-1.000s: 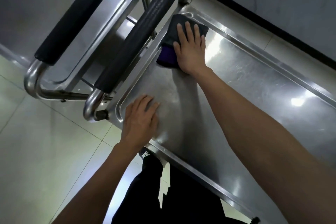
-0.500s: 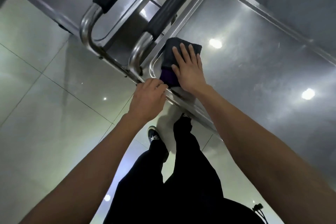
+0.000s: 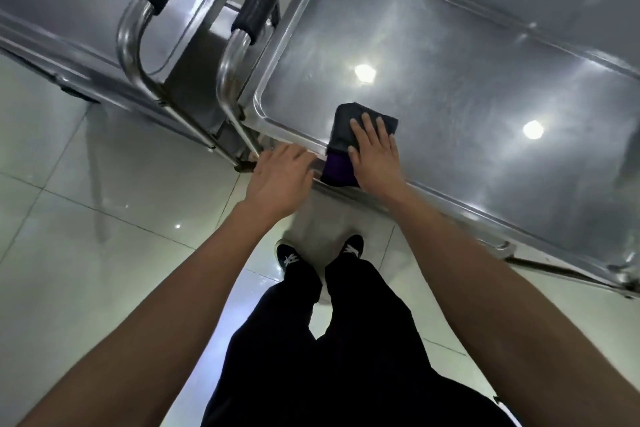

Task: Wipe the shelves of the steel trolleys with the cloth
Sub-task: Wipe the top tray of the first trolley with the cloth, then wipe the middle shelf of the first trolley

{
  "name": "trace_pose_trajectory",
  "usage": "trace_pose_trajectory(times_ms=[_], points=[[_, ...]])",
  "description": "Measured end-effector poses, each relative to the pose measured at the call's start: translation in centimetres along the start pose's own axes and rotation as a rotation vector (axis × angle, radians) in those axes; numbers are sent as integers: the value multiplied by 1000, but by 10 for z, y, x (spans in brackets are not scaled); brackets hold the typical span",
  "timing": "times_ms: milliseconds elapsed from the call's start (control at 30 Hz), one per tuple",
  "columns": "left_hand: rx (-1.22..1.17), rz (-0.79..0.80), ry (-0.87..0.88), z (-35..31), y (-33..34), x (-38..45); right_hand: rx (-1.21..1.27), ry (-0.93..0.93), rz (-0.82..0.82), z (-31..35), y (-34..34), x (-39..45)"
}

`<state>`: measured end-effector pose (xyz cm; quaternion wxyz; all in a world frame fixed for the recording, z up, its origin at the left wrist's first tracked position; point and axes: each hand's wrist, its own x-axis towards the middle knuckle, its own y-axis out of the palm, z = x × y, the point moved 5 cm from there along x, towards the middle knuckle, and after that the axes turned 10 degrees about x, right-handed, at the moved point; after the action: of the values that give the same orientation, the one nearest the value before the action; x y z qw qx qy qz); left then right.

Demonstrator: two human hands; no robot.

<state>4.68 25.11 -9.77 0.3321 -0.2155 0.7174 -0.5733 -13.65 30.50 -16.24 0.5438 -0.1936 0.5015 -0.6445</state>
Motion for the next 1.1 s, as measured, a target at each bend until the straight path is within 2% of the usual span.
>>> trace_pose_trajectory(times_ms=[267,500,600,867,1100], points=[[20,65,151,-85,11,14,29,175,-56,-68,-23,-68],[35,101,204,-135,21,3,114,230,-94,-106,-30,-105],[34,96,185,-137,24,-11,64,218,-69,-102,-27,-108],[10,67,142,-110,35,-52,-49,154,-135,-88,-24,-130],[-27,118,156,-66,55,-74,173,94,-138,-44,9,-175]])
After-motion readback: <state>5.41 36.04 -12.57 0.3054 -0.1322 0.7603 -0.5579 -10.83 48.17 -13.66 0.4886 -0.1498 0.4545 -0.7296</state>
